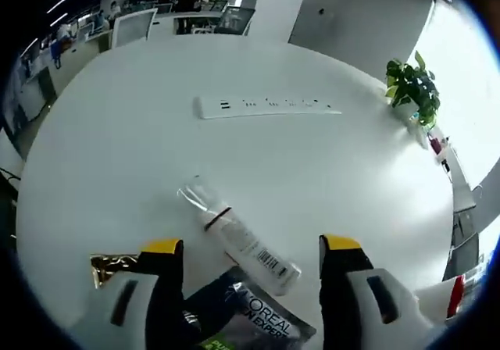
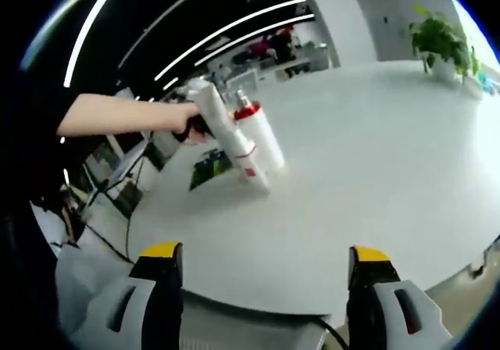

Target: Arrange the skincare products in the storage area until every visible bottle or jar stands upright without overlapping.

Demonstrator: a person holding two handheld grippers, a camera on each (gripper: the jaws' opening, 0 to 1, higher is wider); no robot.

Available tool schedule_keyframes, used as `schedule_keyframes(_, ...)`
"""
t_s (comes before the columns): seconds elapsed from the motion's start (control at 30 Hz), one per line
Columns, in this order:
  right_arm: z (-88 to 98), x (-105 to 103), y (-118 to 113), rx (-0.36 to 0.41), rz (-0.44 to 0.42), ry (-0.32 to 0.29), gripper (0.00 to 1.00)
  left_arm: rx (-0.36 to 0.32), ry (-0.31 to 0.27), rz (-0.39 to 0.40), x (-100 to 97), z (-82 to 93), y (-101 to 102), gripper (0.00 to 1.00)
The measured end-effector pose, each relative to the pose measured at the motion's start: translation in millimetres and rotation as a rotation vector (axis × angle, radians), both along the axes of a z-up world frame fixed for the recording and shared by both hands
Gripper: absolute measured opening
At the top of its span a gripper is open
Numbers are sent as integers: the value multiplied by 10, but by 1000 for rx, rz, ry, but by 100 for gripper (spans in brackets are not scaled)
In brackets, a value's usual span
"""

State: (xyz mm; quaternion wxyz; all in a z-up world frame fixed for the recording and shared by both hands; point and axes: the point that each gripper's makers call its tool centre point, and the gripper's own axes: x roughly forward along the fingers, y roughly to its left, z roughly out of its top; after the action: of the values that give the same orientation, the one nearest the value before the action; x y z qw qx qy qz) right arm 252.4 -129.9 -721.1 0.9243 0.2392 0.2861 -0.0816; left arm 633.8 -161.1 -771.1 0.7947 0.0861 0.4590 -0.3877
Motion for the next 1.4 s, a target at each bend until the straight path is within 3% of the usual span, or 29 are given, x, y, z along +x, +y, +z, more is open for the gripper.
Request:
schedule_keyframes(0.1, -2, 2, 3, 2, 0, 1, 91, 15, 26, 1, 40, -82, 8, 59)
schedule_keyframes(0.13, -5, 0, 5, 3, 1, 3, 91, 38, -38, -8, 129, -54, 37, 56)
schedule_keyframes(0.17, -8, -1, 6, 3, 1, 4, 90, 38, -16, -19, 93, -71, 18, 55)
schedule_keyframes(0.47, -24, 6, 33, 13, 14, 12, 89, 99, -70, -116, 129, -94, 82, 45)
schedule_keyframes(0.53, -24, 10, 37, 13, 16, 12, 88, 115, -73, -162, 91, -99, 102, 33)
schedule_keyframes(0.7, -25, 12, 37, 14, 17, 14, 88, 172, -107, -222, 95, -105, 194, 20)
schedule_keyframes(0.93, -27, 12, 38, 13, 20, 14, 88, 176, -112, -250, 38, -82, 247, 19)
schedule_keyframes(1.0, -25, 12, 35, 13, 18, 13, 88, 150, -100, -249, 20, -65, 245, 19)
schedule_keyframes(1.1, -20, 16, 37, 13, 18, 12, 88, 89, -90, -207, 29, 63, 250, 18)
schedule_keyframes(1.4, -24, 15, 58, 11, 31, 14, 87, 42, -102, -190, 36, 319, 376, 18)
